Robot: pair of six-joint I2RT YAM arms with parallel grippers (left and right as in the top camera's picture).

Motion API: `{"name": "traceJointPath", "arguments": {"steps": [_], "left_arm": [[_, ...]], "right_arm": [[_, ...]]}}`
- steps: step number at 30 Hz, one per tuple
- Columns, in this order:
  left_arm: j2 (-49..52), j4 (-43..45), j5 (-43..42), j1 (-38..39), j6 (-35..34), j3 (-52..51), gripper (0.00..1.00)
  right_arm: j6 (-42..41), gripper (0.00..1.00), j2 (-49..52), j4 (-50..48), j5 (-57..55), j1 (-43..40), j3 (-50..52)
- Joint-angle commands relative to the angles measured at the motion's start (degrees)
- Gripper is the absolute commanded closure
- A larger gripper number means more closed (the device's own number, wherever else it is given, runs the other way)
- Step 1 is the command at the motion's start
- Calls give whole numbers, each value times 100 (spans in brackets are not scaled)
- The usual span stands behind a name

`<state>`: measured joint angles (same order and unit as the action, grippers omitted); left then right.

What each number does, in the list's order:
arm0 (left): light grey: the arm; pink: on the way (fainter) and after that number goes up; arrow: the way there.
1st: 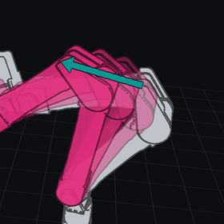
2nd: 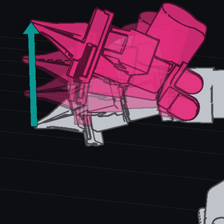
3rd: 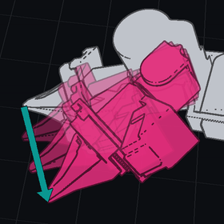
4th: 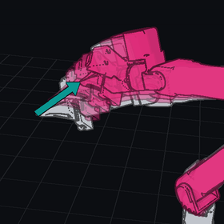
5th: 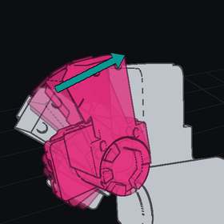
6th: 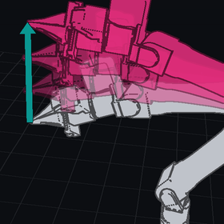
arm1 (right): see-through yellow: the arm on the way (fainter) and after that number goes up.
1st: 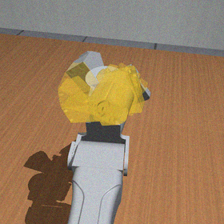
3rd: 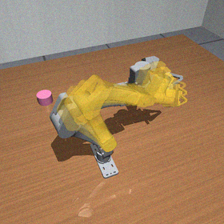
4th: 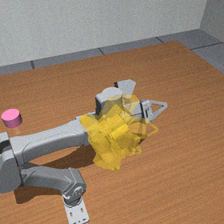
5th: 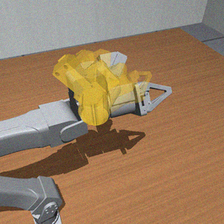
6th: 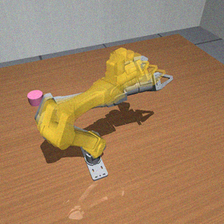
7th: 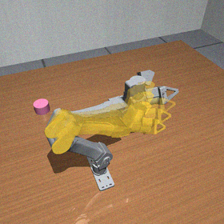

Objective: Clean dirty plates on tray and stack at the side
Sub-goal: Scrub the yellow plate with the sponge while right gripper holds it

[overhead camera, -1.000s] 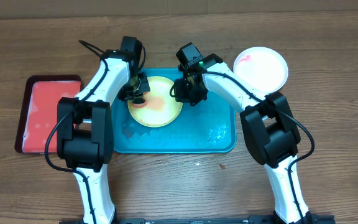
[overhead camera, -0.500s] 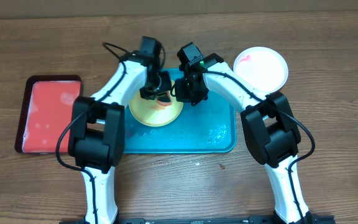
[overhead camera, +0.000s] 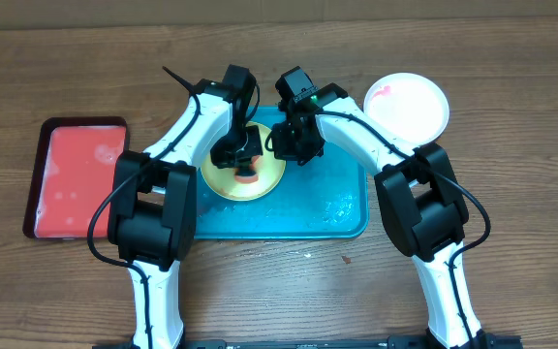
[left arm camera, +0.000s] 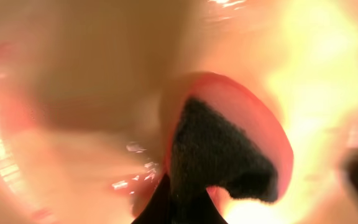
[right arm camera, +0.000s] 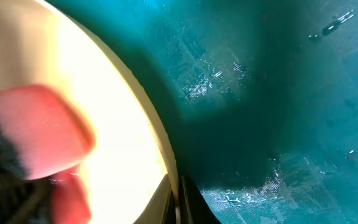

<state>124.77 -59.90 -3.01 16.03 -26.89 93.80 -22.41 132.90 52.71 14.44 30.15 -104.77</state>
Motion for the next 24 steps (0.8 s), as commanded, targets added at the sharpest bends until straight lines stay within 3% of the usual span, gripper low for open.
{"name": "traceJointPath", "arguments": {"steps": [1,6,9,13,19,24], "left_arm": [[151,-275,1528,-146,-22,-31,96],[149,-205,2485,-310,-223,-15,96],[149,127,2518,-417,-299,-15,96],[149,621,1580,-481,-295,-15,96],[151,1152,-887,-391,-286,-22,96],[151,1235,-1506,-197,105,-22,96]], "right_arm": [[-13,96,74,4,-195,-22,68],[-13,96,74,4,-195,-22,68],[-13,96,74,-17,-195,-22,68],[-15,96,74,-39,-195,-22,68],[-15,96,74,-39,-192,-22,68],[-15,96,74,-35,-192,-22,68]]}}
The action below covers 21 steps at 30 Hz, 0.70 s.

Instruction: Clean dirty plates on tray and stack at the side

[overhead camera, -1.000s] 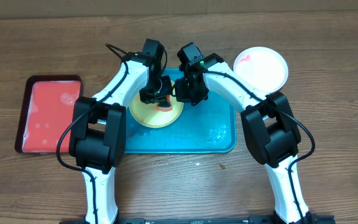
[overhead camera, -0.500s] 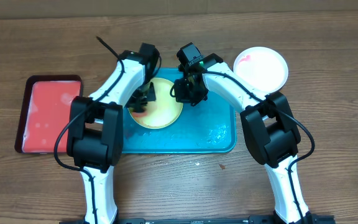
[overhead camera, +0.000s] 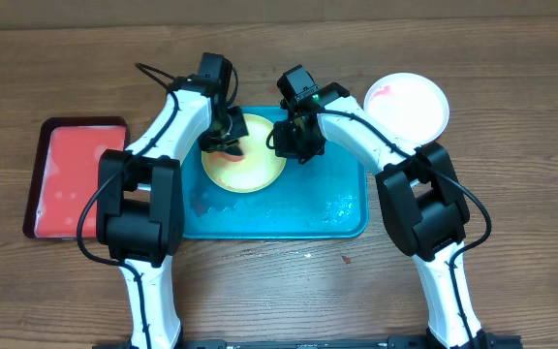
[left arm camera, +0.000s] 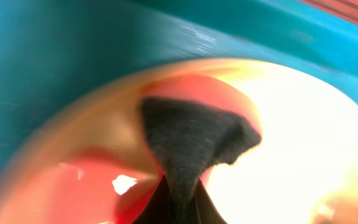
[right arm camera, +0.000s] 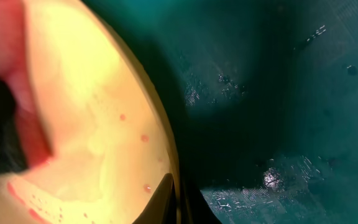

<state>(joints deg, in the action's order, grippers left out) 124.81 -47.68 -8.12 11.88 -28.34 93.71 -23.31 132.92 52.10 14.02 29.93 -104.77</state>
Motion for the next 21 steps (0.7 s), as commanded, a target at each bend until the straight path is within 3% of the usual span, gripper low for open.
{"name": "traceJointPath", "arguments": {"steps": [1,3,13,18,21], "left_arm": [[146,-7,-981,245,413,-13,96],[146,-61,-922,251,684,-13,96],[92,-546,42,-387,688,57,96],[-101,-1366,1174,-986,315,437,96],[-315,-1613,1237,-1270,225,667,96]], "right_arm": [[74,96,72,31,-151,0,68],[74,96,72,48,-151,0,68],[74,96,72,92,-151,0,68],[74,96,70,83,-151,0,63],[76,96,70,96,-149,0,0]]}}
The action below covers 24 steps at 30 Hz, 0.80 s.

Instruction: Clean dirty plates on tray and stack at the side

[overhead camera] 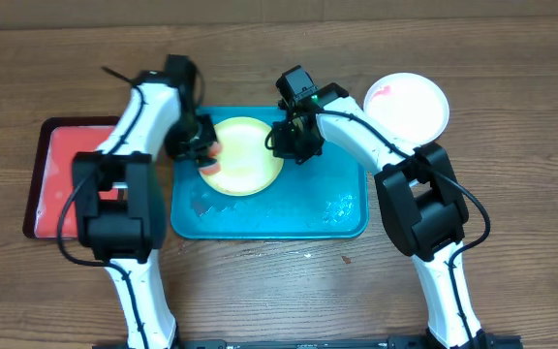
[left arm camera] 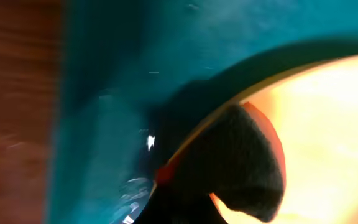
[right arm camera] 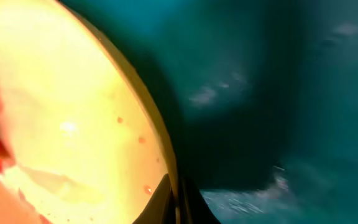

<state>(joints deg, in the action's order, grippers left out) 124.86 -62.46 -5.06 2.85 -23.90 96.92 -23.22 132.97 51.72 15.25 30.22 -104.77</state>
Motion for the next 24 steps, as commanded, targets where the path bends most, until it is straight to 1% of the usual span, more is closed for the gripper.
{"name": "traceJointPath", "arguments": {"steps": [1,4,7,10,13,15,20,22,24], "left_arm": [[-428,-144,870,-459,-236,385,96],[-844,-94,514,-717,-374,398,96],[-1270,-4,-52,-1014,-378,398,96],[-1582,-22,-437,-1353,-378,396,96],[-1696,-164,-511,-1670,-378,396,96],[-1694,-315,-503,-1908,-374,391,96],[-1681,-376,-498,-2503,-356,201,96],[-1681,-376,-501,-2717,-356,179,96],[-1681,-376,-498,-2883,-354,179,96]], "right_arm": [[66,96,63,151,-269,-28,-46],[68,96,55,256,-271,-15,-227],[85,96,31,393,-278,4,-476],[151,96,-59,505,-463,35,-737],[485,96,-216,673,-894,142,-992],[643,96,-372,815,-1554,293,-1128],[699,96,-848,1060,-4076,942,-1307],[730,96,-1003,1054,-4898,1255,-1307],[986,96,-1084,1014,-5652,1543,-1307]]}}
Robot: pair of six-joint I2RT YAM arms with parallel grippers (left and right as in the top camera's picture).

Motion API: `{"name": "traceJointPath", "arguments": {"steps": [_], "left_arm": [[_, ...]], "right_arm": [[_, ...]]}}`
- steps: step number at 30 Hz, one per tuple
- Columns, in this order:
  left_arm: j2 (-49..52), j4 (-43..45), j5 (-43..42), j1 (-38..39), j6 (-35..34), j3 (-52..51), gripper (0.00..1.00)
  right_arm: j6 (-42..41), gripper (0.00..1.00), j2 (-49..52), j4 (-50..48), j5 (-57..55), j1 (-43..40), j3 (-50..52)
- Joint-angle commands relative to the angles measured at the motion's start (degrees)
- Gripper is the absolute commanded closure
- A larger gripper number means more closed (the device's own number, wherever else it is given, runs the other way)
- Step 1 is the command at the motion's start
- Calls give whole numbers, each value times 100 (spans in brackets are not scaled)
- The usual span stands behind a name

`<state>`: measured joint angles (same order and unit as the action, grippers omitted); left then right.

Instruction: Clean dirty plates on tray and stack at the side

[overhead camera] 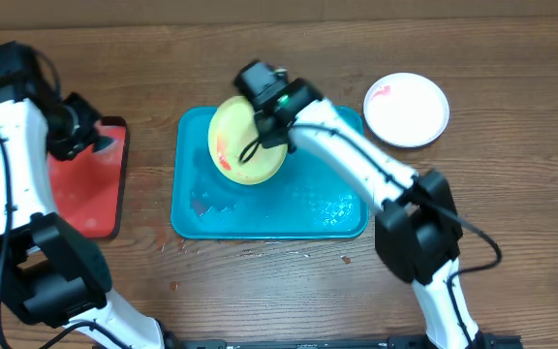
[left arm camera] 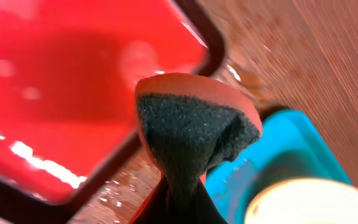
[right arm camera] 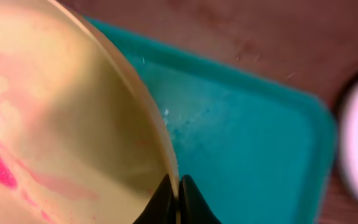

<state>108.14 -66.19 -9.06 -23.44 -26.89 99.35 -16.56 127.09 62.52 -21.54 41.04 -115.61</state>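
Note:
A yellow plate with a red smear is tilted up over the teal tray. My right gripper is shut on the plate's rim, its jaws pinched either side of the edge. My left gripper is far to the left, over the right edge of the red tray, and is shut on a pink sponge with a dark scrub face. A white plate with a pink stain lies on the table to the right of the teal tray.
Water drops and wet patches lie on the teal tray's floor. The red tray looks wet, with drips on the wood beside it. The wooden table stretches around both trays.
My left gripper has gone from the teal tray's left edge to the red tray, sponge still held. The right gripper has lifted and tilted the yellow plate, showing a red smear.
First the sponge was pressed on the middle of the yellow plate while my right gripper held its rim. Then the sponge was at the plate's upper left, then at its left edge. Now the sponge is over the red tray and the plate is tilted up.

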Motion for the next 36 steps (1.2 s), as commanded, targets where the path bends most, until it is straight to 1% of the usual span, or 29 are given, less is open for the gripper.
{"name": "traceJointPath", "arguments": {"steps": [1,3,6,10,14,17,20,22,26,30,32,33,35,36], "left_arm": [[-9,-2,-101,-343,-57,-63,96],[-9,-2,-101,-520,-57,-63,96],[-4,-11,-107,-708,-57,-63,96],[-4,-48,-107,-844,-57,-63,96],[-4,-57,-107,-846,-57,-63,96],[-4,-63,-107,-841,-57,-63,96],[-4,-66,-109,-844,-59,-63,96],[-4,-66,-109,-841,-59,-63,96],[-4,-63,-109,-841,-59,-63,96],[-4,-66,-109,-841,-61,-63,96],[-4,-66,-109,-841,-59,-63,96],[-4,-66,-109,-841,-59,-63,96],[-4,-66,-109,-841,-59,-63,96],[-4,-63,-109,-841,-59,-63,96]], "right_arm": [[564,96,-522,-94,-2426,632,-223],[1078,96,-527,-177,-3285,951,-223],[1921,96,-527,-249,-4022,1351,-221],[3200,96,-527,-527,-4385,1744,-221],[4607,96,-527,-542,-4446,1980,-221],[5099,96,-527,-597,-4446,2035,-223],[5180,96,-527,-815,-4531,2035,-221],[5187,96,-527,-1010,-4881,2031,-221],[5490,96,-527,-1508,-5523,2009,-223],[5692,96,-527,-1773,-5429,1961,-221],[5574,96,-527,-1764,-5001,1915,-221],[5329,96,-527,-1757,-4618,1875,-219],[4610,96,-527,-1519,-3338,1744,-208],[4468,96,-525,-1373,-2710,1659,-203]]}}
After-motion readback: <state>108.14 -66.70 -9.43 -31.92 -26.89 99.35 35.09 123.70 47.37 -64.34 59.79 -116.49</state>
